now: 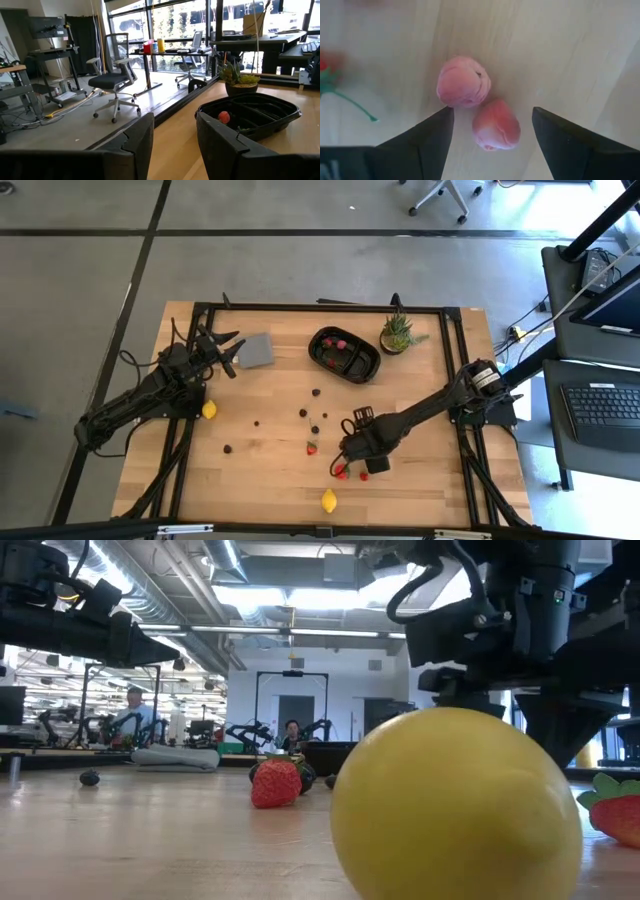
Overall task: Pick and placing Produce into tupperware
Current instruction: Put the top apricot into the black bin
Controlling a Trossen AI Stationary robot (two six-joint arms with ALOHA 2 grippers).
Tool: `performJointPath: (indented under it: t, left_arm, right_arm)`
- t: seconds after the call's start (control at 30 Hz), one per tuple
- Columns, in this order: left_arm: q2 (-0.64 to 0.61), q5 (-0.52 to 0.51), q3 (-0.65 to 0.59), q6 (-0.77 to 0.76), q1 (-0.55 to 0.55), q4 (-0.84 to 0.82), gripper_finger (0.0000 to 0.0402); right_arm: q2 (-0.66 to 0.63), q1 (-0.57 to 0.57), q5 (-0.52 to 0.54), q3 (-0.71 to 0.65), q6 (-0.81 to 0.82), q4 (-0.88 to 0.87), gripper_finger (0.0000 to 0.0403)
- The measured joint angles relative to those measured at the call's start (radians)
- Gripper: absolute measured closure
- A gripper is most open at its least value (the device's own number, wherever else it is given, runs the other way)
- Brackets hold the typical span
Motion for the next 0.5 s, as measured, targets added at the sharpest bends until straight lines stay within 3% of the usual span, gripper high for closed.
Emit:
performJointPath:
  t: [0.23,0.5]
  left_arm:
    - [0.000,0.000,0.000,0.000,0.000,0.000,0.0261]
    - [0.000,0.000,0.000,-0.001,0.000,0.000,0.0261]
  right_arm:
    - [0.000,-0.020,-0.048,-0.021,0.010,0.034,0.0151]
    - [0.000,-0.039,-0.076,-0.021,-0.001,0.029,0.0263]
